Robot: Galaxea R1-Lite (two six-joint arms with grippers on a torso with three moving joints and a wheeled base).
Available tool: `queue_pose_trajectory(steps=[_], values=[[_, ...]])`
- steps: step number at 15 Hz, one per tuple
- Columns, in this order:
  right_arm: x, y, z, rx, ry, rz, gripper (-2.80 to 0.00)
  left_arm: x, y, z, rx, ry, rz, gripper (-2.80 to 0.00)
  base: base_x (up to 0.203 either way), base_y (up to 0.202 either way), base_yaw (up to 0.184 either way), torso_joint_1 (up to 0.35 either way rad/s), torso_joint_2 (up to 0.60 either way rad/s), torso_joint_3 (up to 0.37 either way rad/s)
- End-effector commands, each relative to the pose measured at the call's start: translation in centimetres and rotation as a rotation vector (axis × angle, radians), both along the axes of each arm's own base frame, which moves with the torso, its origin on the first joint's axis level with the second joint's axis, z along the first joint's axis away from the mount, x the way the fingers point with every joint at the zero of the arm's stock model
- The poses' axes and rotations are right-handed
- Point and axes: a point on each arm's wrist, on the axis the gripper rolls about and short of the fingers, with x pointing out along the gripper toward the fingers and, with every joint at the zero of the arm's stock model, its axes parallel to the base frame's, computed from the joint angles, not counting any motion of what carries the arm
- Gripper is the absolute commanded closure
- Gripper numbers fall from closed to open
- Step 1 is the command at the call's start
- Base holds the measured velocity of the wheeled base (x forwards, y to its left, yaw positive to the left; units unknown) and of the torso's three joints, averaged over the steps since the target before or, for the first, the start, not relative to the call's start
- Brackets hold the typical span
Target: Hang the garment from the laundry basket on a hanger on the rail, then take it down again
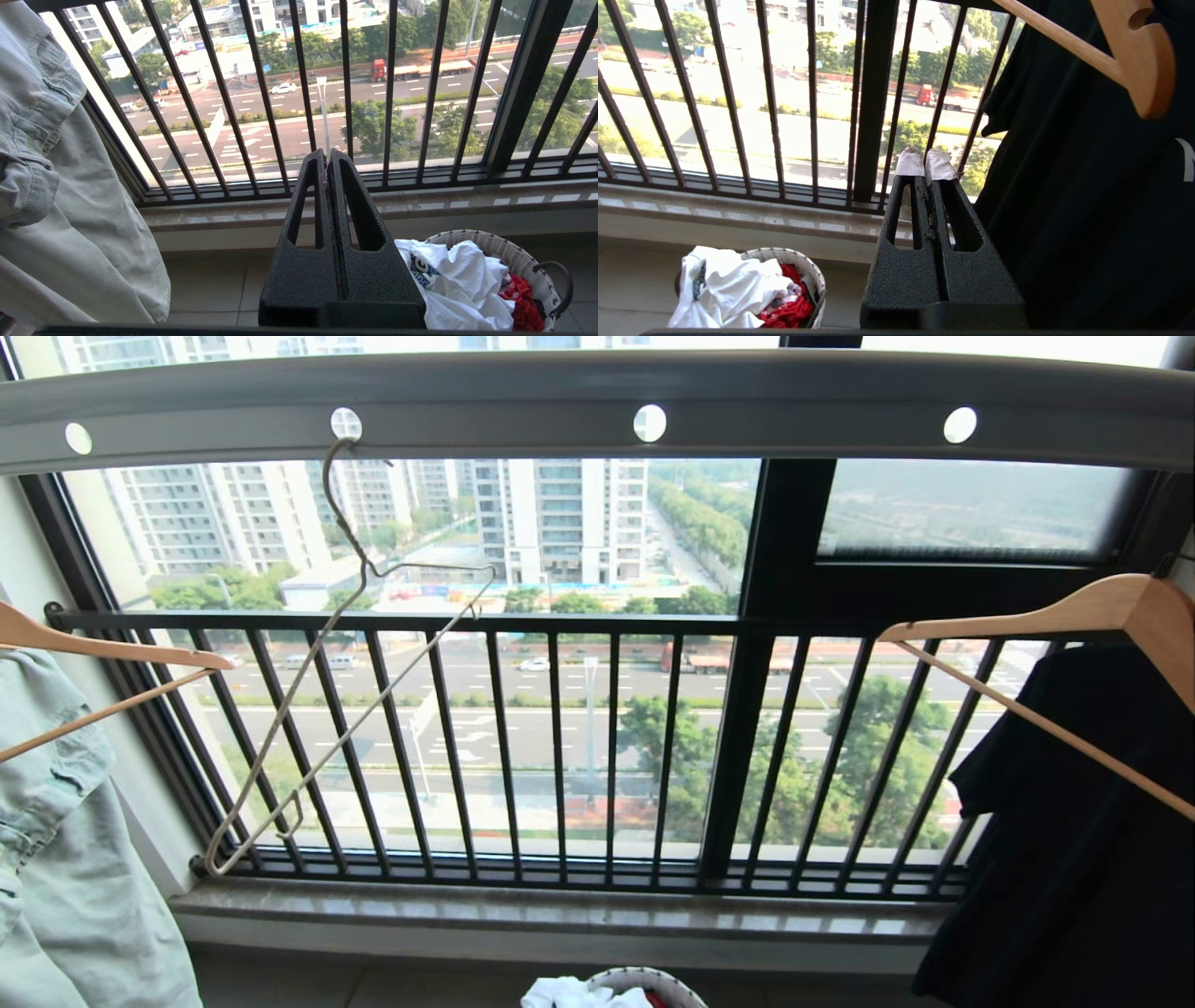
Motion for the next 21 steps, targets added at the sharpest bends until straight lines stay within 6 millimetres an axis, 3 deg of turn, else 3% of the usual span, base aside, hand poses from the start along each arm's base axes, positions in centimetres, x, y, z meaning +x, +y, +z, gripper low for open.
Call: queue_pose_trajectory(steps=[1,21], values=[[0.6,0.08,-2.33,-0.003,0.038,0.038,0.0,0.02,0.0,-0.07,-0.065,0.002,0.001,0.0,0.0,0.0,0.0,0.0,0.0,0.0],[0.58,0.09,-2.17,0.052,0.027,0.041,0.0,0.02,0.03,-0.06,-0.097,0.001,0.013,0.0,0.0,0.0,0.0,0.0,0.0,0.0]])
